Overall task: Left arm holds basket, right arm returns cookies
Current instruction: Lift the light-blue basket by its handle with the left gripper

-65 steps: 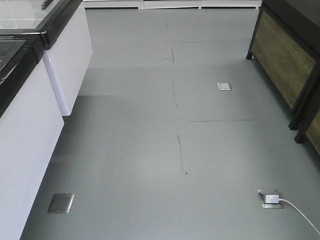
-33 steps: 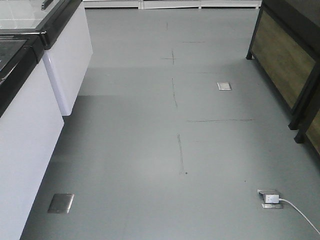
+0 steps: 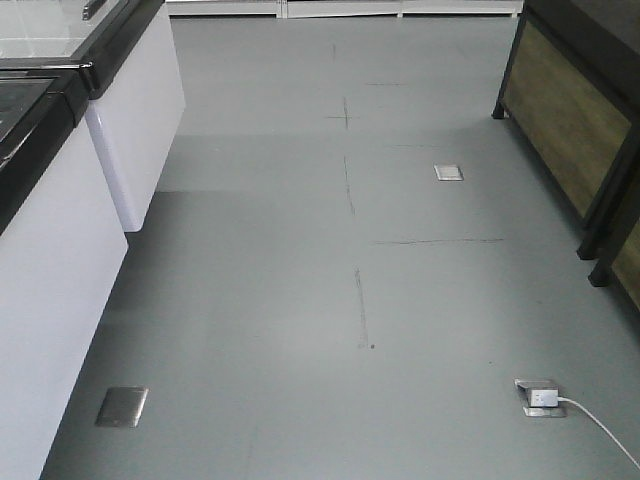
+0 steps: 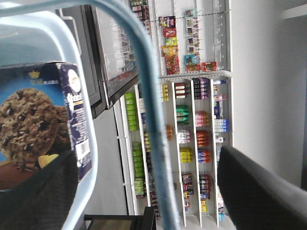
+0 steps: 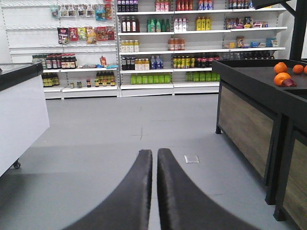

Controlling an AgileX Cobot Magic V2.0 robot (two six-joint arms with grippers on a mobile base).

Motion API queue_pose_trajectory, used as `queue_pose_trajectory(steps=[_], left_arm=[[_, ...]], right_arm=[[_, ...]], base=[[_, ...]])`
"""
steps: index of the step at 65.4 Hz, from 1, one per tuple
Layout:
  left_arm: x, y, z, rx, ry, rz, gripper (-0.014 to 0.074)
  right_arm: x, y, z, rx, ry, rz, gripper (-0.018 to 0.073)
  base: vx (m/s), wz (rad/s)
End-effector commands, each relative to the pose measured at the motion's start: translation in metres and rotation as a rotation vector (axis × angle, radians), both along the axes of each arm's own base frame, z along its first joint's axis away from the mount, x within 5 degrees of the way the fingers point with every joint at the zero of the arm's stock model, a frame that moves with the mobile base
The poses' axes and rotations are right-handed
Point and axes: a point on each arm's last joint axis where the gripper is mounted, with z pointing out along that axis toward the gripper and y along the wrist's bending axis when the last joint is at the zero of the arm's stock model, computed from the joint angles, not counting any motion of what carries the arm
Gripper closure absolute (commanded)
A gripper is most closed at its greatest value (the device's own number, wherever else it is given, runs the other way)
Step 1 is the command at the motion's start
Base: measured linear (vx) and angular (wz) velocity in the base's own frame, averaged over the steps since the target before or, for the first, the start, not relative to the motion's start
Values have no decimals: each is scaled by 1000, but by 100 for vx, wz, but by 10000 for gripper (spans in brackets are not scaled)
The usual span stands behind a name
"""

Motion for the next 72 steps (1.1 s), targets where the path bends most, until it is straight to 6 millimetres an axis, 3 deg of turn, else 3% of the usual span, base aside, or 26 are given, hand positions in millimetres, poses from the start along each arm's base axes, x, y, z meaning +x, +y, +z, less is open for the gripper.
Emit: queue_pose_trajectory(steps=[1,20,35,53,67,72], left_arm=[[4,-8,32,30,-139,-31,22],[15,4,52,106,-166,-35,22],[17,9,49,65,-175,-34,41],[22,16,48,77,-187,-61,286],[23,17,60,133,-208,-79,605],[23,16,60,130,-211,-93,605]], right_arm=[[-1,0,2,-14,-70,-6,566],[-1,0,2,-14,-70,-6,566],[-1,0,2,-14,-69,-6,566],[-1,0,2,-14,-69,-6,566],[-1,0,2,-14,-69,-6,566],[-1,0,2,-14,-69,-6,566]], base=[[0,0],[0,0],[0,0],[0,0],[0,0],[0,0]])
